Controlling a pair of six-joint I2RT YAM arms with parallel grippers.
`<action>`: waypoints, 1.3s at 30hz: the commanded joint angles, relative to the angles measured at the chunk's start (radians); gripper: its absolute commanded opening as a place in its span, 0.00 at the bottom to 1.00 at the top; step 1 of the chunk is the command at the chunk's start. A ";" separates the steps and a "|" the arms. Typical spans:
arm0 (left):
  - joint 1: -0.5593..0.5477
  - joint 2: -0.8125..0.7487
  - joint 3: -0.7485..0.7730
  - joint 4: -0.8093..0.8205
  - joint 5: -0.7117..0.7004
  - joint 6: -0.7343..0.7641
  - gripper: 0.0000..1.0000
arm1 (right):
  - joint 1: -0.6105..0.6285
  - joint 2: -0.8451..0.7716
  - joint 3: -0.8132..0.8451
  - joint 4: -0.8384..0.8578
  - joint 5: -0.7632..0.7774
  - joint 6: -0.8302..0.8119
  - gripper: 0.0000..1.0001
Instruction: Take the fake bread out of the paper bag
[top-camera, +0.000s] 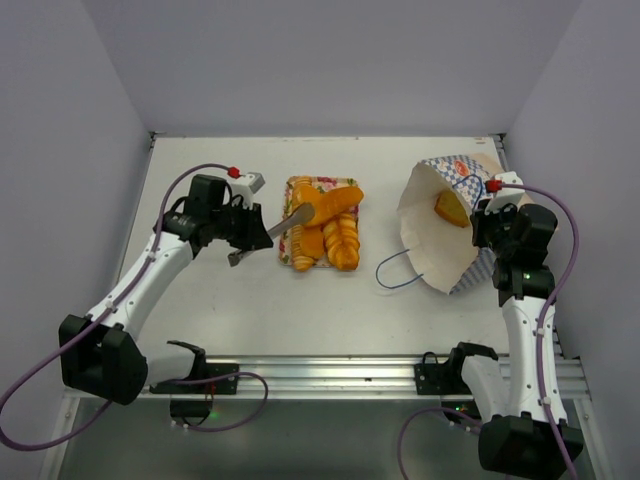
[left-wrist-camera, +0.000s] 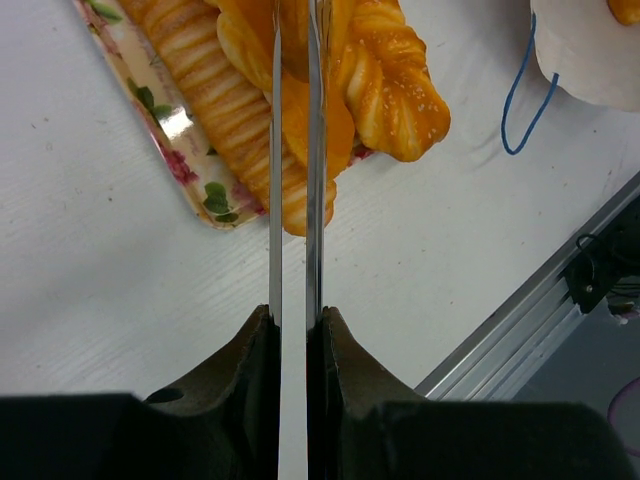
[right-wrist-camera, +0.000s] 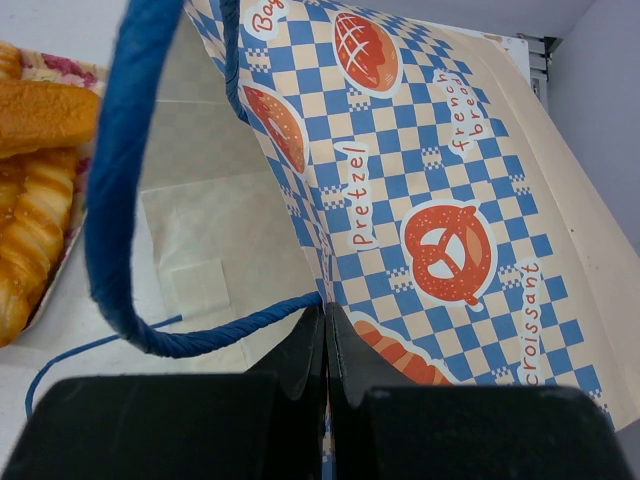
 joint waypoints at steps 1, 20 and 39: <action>0.019 -0.015 0.013 0.018 0.019 -0.014 0.00 | -0.004 -0.020 0.001 0.049 -0.022 -0.001 0.00; 0.030 0.017 0.040 -0.010 -0.035 -0.005 0.28 | -0.004 -0.020 0.001 0.049 -0.031 -0.001 0.00; 0.032 0.043 0.117 0.001 -0.108 -0.011 0.41 | -0.004 -0.020 0.001 0.049 -0.037 -0.003 0.00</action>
